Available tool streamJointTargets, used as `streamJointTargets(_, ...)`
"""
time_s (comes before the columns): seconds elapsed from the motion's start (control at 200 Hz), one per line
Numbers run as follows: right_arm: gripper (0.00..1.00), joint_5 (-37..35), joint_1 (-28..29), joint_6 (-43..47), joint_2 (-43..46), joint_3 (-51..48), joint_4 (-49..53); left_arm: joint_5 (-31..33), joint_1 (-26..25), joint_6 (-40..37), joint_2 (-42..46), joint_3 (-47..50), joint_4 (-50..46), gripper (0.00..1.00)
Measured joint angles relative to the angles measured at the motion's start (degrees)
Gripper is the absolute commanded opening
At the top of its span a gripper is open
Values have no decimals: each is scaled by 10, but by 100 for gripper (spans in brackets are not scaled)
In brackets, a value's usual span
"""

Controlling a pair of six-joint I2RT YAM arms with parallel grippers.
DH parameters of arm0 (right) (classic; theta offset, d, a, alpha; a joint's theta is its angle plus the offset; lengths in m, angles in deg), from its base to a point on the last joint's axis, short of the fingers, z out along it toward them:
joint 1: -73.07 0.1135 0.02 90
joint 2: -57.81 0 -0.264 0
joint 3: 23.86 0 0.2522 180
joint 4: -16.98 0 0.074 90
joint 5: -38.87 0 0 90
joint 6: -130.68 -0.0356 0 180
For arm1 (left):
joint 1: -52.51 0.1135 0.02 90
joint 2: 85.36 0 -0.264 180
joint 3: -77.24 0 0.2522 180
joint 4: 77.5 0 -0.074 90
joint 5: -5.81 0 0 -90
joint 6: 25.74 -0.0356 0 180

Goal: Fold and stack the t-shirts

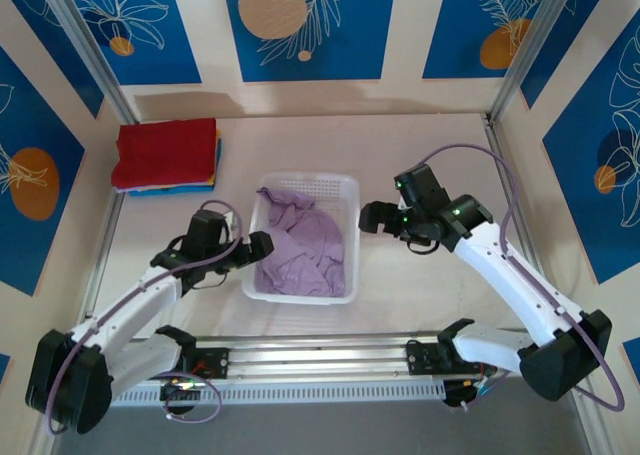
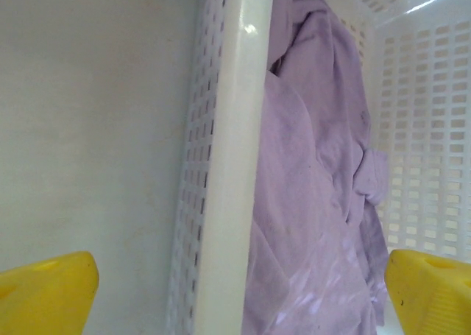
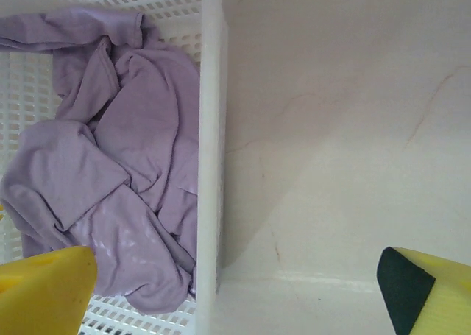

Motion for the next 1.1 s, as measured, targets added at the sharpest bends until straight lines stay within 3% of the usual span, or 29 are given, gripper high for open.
streamJointTargets(0.2, 99, -3, -64, 21, 37, 35, 41, 22, -68, 10, -97, -56, 41, 99)
streamJointTargets(0.46, 99, 49, -171, 35, 76, 30, 56, 56, -146, 46, -265, -173, 106, 99)
streamJointTargets(0.665, 99, 126, -248, 24, 86, 1, 51, 101, -204, 103, -414, -307, 162, 99)
streamJointTargets(0.83, 99, 145, -277, -1, 75, -4, 57, 120, -247, 118, -532, -468, 167, 99)
streamJointTargets(0.95, 99, 145, -285, -12, 53, -6, 68, 142, -258, 115, -548, -511, 156, 100)
streamJointTargets(1.1, 99, 162, -289, -17, 22, -29, 64, 178, -250, 98, -522, -498, 135, 99)
